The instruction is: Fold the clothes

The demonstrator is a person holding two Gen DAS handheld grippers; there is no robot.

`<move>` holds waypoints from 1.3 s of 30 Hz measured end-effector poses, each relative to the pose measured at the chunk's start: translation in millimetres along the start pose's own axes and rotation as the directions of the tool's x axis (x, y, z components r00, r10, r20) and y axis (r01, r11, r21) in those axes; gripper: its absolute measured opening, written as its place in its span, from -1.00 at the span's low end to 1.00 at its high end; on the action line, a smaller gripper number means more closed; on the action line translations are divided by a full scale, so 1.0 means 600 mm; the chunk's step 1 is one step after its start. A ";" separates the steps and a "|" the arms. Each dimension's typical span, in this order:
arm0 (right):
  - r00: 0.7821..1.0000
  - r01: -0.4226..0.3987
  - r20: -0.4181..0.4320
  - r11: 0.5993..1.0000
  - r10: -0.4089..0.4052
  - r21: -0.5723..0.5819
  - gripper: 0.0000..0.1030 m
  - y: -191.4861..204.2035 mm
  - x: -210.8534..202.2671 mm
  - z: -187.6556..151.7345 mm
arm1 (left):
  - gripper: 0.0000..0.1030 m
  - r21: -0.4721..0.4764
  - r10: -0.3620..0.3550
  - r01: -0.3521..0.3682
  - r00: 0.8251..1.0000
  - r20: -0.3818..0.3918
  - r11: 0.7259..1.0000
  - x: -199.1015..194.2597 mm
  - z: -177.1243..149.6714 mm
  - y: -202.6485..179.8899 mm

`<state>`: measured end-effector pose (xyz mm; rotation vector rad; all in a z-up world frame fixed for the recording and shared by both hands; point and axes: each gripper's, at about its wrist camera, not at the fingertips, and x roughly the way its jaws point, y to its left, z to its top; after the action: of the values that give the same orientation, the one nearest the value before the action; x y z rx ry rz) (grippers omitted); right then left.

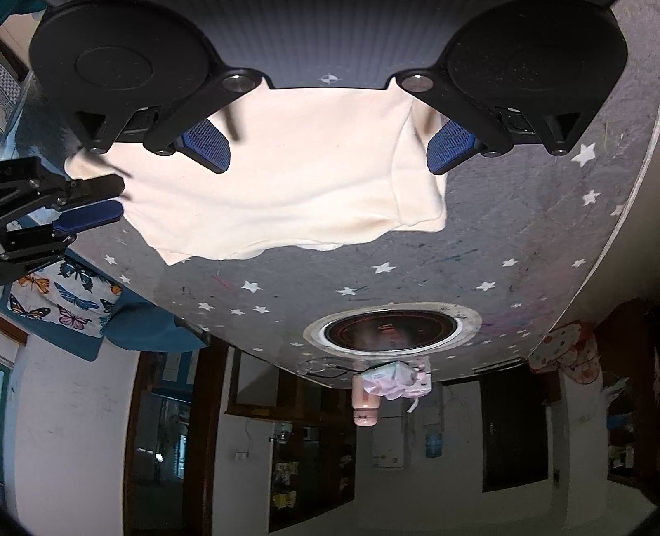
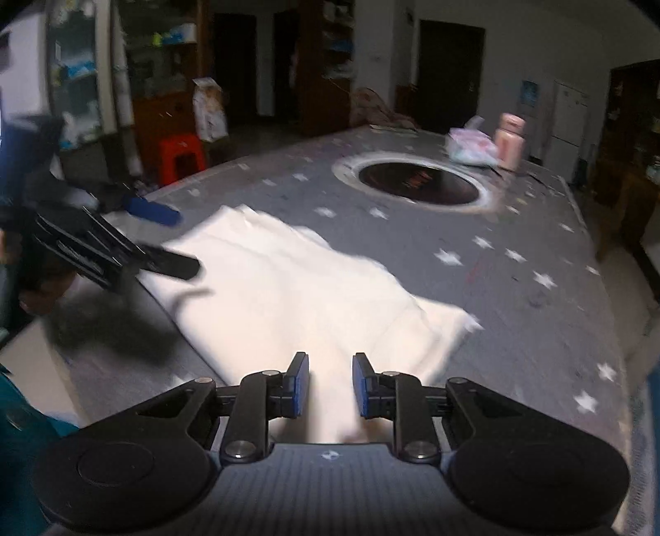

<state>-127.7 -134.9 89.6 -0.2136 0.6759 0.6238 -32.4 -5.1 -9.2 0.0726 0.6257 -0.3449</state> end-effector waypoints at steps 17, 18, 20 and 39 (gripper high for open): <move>0.991 -0.133 -0.032 0.979 0.130 -0.155 -0.56 0.066 0.068 0.047 | 1.00 -0.024 0.058 -0.059 0.998 -0.040 0.998 0.000 -0.030 0.021; 0.989 -0.145 -0.036 0.977 0.141 -0.155 -0.56 0.069 0.075 0.048 | 1.00 -0.030 0.060 -0.061 0.997 -0.045 0.998 0.000 -0.031 0.024; 0.986 -0.161 -0.071 0.972 0.151 -0.171 -0.54 0.078 0.094 0.044 | 1.00 -0.044 0.061 -0.063 0.997 -0.056 0.997 0.000 -0.035 0.032; 0.981 -0.188 -0.078 0.968 0.178 -0.164 -0.54 0.060 0.148 0.116 | 1.00 -0.151 0.080 -0.086 0.996 -0.049 0.985 -0.027 -0.042 0.073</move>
<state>-59.6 -38.1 86.4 -0.3342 0.7082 0.8569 -43.9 44.9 -21.7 -0.0406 0.6880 -0.2143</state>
